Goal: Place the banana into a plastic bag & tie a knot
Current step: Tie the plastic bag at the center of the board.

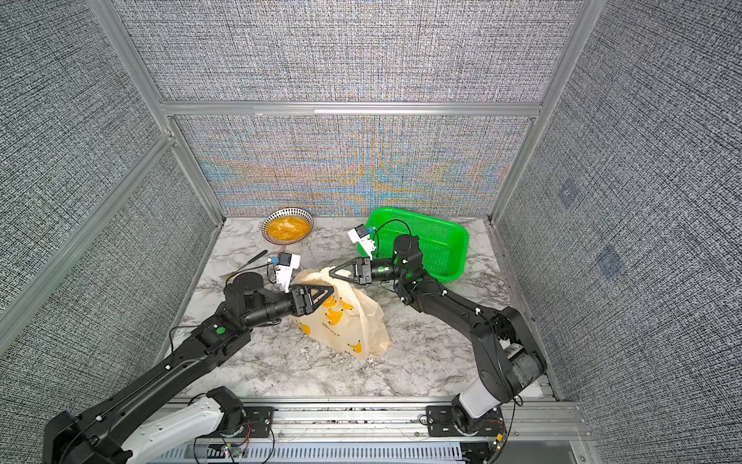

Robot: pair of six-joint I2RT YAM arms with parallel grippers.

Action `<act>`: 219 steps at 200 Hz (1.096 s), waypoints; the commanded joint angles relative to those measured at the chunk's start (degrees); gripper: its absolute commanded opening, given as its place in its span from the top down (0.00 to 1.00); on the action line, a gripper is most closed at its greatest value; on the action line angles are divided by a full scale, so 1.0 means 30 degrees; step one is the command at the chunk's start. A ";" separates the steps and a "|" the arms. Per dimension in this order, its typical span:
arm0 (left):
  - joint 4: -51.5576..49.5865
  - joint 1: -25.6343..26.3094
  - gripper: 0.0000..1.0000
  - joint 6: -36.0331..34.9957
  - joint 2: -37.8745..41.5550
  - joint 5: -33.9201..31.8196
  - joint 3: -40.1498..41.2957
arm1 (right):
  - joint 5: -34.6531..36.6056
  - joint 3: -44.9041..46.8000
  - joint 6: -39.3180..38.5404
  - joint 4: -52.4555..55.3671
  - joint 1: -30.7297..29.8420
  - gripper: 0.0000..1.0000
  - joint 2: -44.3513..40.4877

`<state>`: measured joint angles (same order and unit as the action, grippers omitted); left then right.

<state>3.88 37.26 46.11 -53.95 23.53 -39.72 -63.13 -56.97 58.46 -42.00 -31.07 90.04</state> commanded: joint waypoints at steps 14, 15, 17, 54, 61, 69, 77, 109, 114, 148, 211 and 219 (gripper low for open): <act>0.2548 -0.0026 0.24 0.1033 0.0516 -0.2069 0.1135 | 0.0191 0.0395 0.1659 -0.2200 -0.0161 1.00 0.0253; 0.2590 -0.0026 0.24 0.1035 0.0520 -0.2114 0.1183 | 0.0203 0.0405 0.1707 -0.2245 -0.0161 1.00 0.0252; 0.2739 -0.0026 0.24 0.1059 0.0523 -0.2170 0.1284 | 0.0212 0.0428 0.1779 -0.2344 -0.0168 1.00 0.0251; 0.8063 -0.0022 0.28 0.2008 -0.0427 -0.1469 0.2916 | 0.0222 0.0964 0.3162 -0.4066 -0.0220 1.00 0.0504; 0.8777 -0.0026 0.29 0.2059 -0.0645 -0.1298 0.3069 | 0.0243 0.1027 0.3272 -0.4182 -0.0231 1.00 0.0509; 0.9518 -0.0026 0.29 0.2197 -0.0884 -0.1169 0.3246 | 0.0273 0.1102 0.3411 -0.4379 -0.0249 1.00 0.0523; 1.0211 -0.0026 0.29 0.2266 -0.1076 -0.0997 0.3408 | 0.0323 0.1170 0.3592 -0.4614 -0.0253 1.00 0.0599; 1.3706 0.0002 0.30 0.2849 -0.1494 -0.0073 0.4203 | 0.0609 0.1371 0.3908 -0.4993 -0.0307 1.00 0.0882; 1.3904 0.0003 0.30 0.2881 -0.1521 -0.0010 0.4243 | 0.0646 0.1406 0.3963 -0.5040 -0.0291 1.00 0.0948; 1.4670 0.0004 0.29 0.2884 -0.1801 0.0212 0.4561 | 0.0742 0.1547 0.4966 -0.6421 -0.0297 1.00 0.1384; 1.4196 0.0004 0.37 0.2686 -0.1465 0.0028 0.5466 | 0.0984 0.1323 0.4570 -0.5669 -0.0185 1.00 0.1532; 1.4059 0.0018 0.43 0.2678 -0.1285 -0.0002 0.5557 | 0.1005 0.1275 0.4396 -0.5426 -0.0187 1.00 0.1539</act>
<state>45.08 37.34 54.70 -59.00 23.11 -23.73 -60.60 -52.56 72.93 -58.67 -31.77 94.61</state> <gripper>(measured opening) 0.640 0.056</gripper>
